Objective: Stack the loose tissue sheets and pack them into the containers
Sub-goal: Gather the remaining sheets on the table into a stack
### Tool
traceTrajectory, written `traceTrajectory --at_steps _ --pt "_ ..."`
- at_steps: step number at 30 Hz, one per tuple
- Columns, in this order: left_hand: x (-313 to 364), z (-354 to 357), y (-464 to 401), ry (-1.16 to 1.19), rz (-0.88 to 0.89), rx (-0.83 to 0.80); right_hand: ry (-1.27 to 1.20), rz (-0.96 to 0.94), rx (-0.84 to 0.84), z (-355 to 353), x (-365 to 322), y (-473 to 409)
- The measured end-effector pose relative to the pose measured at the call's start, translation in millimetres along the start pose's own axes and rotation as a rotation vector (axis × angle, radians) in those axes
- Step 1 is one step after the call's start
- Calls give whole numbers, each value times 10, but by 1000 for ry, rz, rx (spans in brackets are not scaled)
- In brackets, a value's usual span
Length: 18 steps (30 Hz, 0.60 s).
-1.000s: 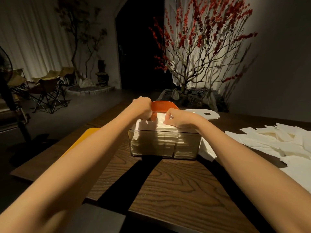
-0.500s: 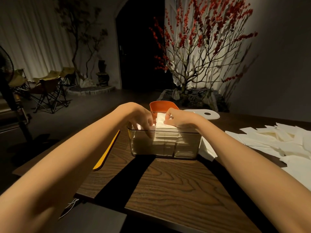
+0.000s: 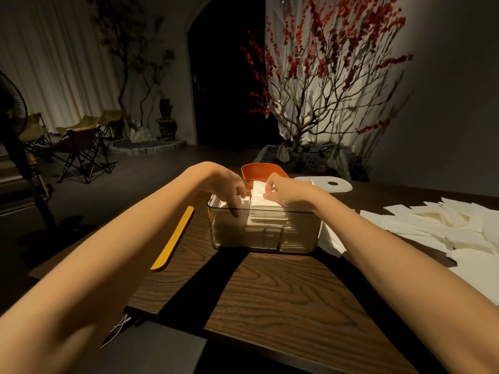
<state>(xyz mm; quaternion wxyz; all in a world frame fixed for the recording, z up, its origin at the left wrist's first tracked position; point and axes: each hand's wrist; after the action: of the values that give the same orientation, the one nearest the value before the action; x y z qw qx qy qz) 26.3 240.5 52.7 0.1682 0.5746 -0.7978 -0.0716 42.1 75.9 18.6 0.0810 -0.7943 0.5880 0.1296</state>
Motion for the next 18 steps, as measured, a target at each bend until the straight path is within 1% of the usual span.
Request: traceTrajectory --at_steps 3,6,8,12,16,18 --pt "-21 -33 11 94 22 161 -9 4 43 6 -4 9" --pt "31 -32 0 162 47 362 -171 -32 57 -108 -21 70" --pt "108 -22 -19 202 83 439 -271 -39 91 -197 -13 139" --pt "334 -13 -42 256 152 515 -420 6 194 -309 87 235" --pt "601 -28 -77 335 227 517 -503 54 207 -396 256 382" --pt "723 -26 -107 380 257 509 -500 77 215 -428 346 474"
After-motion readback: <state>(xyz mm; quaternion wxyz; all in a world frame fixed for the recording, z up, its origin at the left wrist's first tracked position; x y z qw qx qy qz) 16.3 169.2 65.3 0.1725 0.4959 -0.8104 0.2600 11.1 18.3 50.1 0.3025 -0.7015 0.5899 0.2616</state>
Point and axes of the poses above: each hand's wrist, its own y-axis away from the middle knuckle, its own z-axis out of the palm, x = y × z, and after that the axes turned 9 degrees about z, right-handed
